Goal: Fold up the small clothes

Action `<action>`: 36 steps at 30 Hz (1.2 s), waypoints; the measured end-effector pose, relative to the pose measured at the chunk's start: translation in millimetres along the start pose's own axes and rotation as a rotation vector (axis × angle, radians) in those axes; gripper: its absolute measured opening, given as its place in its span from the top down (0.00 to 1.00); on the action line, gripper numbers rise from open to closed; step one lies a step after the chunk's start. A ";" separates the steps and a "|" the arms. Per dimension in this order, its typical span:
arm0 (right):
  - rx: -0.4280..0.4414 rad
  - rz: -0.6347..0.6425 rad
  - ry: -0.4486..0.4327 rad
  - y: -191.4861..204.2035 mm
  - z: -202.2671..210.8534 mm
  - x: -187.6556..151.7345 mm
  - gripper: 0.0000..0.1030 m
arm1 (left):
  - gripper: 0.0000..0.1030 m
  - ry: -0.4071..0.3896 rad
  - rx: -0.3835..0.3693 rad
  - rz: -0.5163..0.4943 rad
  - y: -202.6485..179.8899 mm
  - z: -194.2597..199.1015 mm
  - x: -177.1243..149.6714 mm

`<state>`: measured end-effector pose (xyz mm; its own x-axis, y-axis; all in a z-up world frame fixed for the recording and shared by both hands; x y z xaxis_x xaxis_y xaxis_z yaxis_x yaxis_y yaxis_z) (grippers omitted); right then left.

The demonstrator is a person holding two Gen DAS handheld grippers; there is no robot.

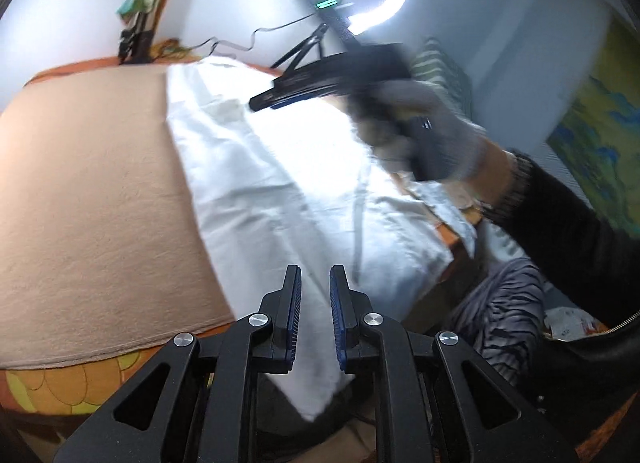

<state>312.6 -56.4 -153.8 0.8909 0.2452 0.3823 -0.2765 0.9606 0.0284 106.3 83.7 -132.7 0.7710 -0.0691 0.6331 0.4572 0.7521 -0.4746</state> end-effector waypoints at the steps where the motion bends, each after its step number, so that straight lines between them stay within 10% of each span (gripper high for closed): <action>1: 0.029 0.016 -0.013 4.6 6.7 -6.0 0.70 | 0.88 0.016 0.004 0.005 2.5 -6.1 -0.8; 10: 0.131 0.121 0.091 51.7 -17.4 -74.9 0.70 | 0.88 0.191 0.014 -0.031 6.4 -46.8 -32.5; 21: 0.178 0.043 0.000 34.9 23.4 -115.2 0.64 | 0.88 0.122 0.014 -0.078 0.8 -27.5 -36.4; 32: 0.005 -0.102 -0.173 -48.5 103.5 -175.6 0.42 | 0.81 0.077 -0.037 -0.148 -23.0 -55.7 -2.6; 36: -0.063 -0.169 -0.216 -83.4 126.4 -194.9 0.38 | 0.60 0.117 -0.060 -0.150 -32.7 -77.9 6.6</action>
<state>116.4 -200.9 -113.9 0.8232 0.0540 0.5652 -0.1020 0.9933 0.0536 130.9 7.6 -160.6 0.7370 -0.2560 0.6255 0.5937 0.6876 -0.4181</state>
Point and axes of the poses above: each gripper's, at about its wrist camera, not at the fingertips, and z roughly against the way its jaws point, y to its left, x to its top, the point moved 3 cm from there along -z, roughly the way its jaws point, and after that the axes turned 2 degrees about -x, right-handed, at the moved point
